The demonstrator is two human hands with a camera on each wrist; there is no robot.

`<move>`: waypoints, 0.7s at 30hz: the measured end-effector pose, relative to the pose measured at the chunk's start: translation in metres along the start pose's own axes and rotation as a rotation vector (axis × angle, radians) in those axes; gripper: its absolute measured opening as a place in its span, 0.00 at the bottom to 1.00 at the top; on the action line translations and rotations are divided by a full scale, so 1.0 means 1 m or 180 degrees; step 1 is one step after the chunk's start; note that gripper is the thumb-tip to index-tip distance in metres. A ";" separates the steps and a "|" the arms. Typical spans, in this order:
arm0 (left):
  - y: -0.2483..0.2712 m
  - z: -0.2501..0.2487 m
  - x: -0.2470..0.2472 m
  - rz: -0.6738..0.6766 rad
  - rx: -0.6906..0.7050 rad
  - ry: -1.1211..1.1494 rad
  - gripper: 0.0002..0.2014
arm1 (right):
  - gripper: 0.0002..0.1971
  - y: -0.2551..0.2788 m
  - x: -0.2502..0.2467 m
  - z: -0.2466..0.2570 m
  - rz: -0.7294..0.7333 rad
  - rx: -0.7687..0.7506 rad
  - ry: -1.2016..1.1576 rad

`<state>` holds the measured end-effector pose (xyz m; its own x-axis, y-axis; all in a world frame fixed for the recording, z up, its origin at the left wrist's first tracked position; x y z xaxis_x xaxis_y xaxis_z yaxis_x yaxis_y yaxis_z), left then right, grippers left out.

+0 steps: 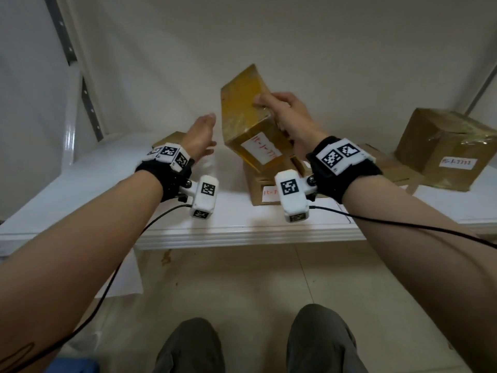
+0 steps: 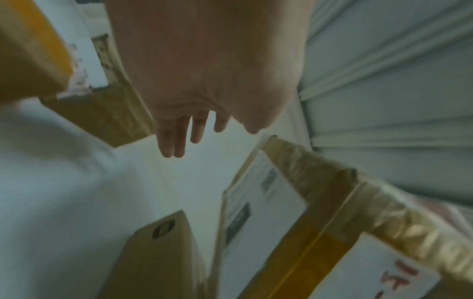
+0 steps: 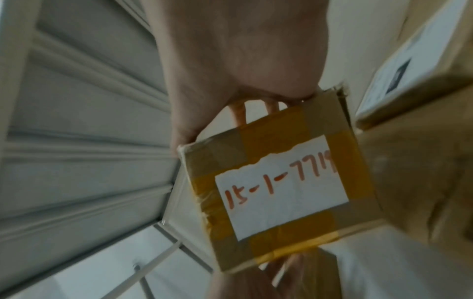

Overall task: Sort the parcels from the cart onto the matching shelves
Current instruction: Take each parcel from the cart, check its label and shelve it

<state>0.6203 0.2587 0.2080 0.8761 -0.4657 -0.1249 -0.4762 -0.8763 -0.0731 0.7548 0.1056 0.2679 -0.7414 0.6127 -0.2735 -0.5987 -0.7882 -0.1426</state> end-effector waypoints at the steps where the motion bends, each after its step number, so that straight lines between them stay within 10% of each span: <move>1: 0.002 -0.007 -0.012 -0.0101 0.0055 0.0086 0.29 | 0.32 0.001 0.012 0.000 0.0109 0.0032 0.0020; 8: 0.022 -0.018 -0.069 -0.0956 0.1156 -0.0977 0.16 | 0.38 -0.004 0.075 -0.019 0.0558 0.0148 0.0519; 14: 0.043 0.006 -0.036 0.0232 0.0459 -0.1027 0.23 | 0.32 -0.015 0.074 -0.042 0.0538 0.0181 0.0708; 21: 0.058 0.013 0.007 0.0642 0.0987 -0.2799 0.45 | 0.15 -0.027 -0.031 -0.061 -0.0879 0.0152 0.0856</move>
<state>0.5981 0.2065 0.1904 0.4650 -0.2342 -0.8538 -0.7217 -0.6589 -0.2123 0.8127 0.1044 0.2221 -0.4482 0.7594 -0.4716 -0.7829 -0.5881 -0.2029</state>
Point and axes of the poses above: each hand's wrist, its own y-axis away from the middle knuckle, its own x-axis out of the palm, z = x × y, the point moved 3 cm from there along -y, towards the middle knuckle, and after that the axes turned 4 degrees about y, right-handed, at the moved point
